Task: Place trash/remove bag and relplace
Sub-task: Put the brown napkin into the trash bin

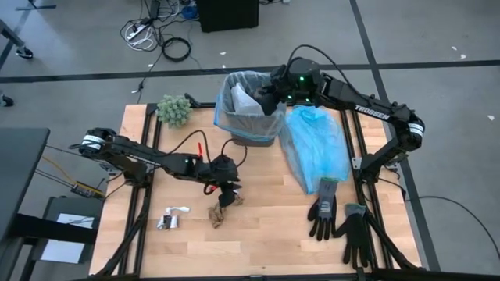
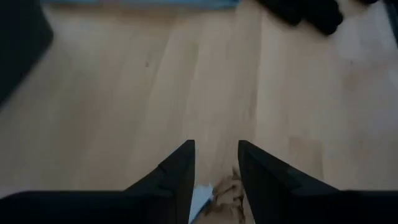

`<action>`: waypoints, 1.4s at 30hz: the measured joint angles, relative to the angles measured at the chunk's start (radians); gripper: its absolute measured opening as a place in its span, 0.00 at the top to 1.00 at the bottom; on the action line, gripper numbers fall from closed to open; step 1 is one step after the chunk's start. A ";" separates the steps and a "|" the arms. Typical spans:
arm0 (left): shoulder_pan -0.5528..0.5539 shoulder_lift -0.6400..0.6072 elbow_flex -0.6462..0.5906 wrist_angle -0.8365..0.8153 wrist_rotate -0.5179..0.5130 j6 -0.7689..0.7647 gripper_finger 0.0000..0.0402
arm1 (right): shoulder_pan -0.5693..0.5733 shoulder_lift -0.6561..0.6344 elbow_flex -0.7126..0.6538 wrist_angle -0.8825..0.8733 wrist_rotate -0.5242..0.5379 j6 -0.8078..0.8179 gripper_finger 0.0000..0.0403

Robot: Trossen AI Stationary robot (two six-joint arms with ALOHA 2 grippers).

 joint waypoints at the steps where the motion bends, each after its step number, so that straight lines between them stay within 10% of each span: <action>1: -0.001 0.000 0.013 -0.002 -0.003 0.024 0.67 | -0.001 0.003 0.000 0.005 -0.002 0.000 0.77; 26: 0.019 0.000 0.106 -0.274 0.011 -0.044 0.67 | 0.217 -0.046 0.000 0.085 -0.100 -0.065 0.65; 42: 0.065 -0.001 0.030 -0.461 0.054 0.222 0.67 | 0.338 -0.040 0.000 -0.099 -0.098 0.017 0.66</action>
